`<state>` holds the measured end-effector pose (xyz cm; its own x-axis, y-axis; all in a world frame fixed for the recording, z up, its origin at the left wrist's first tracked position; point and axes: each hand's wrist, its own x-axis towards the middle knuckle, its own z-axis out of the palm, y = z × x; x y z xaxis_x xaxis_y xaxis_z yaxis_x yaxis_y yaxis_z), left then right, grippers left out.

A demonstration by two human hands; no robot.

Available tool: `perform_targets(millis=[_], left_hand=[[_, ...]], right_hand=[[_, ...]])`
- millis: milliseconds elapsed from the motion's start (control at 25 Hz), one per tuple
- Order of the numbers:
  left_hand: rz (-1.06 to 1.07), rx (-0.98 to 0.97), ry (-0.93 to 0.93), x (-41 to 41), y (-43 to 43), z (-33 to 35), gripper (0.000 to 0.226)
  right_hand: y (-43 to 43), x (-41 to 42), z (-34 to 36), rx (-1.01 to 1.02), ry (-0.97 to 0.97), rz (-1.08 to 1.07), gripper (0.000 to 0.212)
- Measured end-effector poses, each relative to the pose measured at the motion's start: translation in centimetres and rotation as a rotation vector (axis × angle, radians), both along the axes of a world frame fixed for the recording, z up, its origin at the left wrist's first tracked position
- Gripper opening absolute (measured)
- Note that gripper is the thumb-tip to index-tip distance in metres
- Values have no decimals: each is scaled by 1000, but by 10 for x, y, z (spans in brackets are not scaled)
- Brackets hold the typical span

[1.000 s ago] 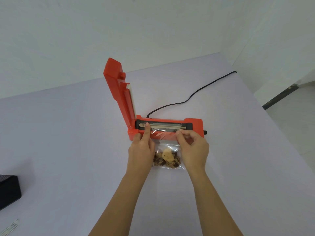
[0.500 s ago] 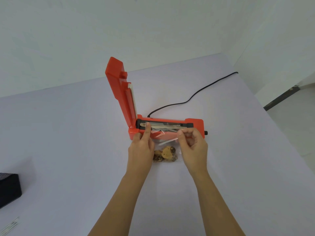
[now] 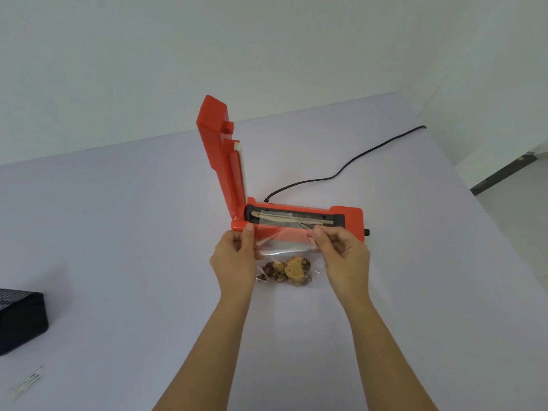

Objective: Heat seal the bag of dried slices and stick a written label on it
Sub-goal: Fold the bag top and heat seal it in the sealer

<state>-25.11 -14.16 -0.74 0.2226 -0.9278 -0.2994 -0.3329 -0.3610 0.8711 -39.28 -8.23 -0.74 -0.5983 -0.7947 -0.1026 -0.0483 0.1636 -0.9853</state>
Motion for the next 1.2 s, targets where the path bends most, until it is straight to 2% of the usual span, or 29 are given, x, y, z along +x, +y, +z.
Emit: perform_targets(millis=[280, 680, 840, 1000, 1200], left_hand=[[38, 108, 40, -2, -6, 10, 31], [45, 154, 83, 1, -9, 16, 31], [-1, 144, 67, 1, -9, 17, 33], [11, 164, 64, -2, -11, 13, 31], [57, 280, 185, -1, -15, 6, 30]], right_hand=[[-2, 4, 1, -134, -60, 57, 12], [-1, 7, 3, -88, -34, 68, 7], [-8, 9, 12, 30, 89, -13, 8], [-11, 13, 15, 5, 170, -49, 8], [-14, 18, 17, -70, 313, 6, 8]])
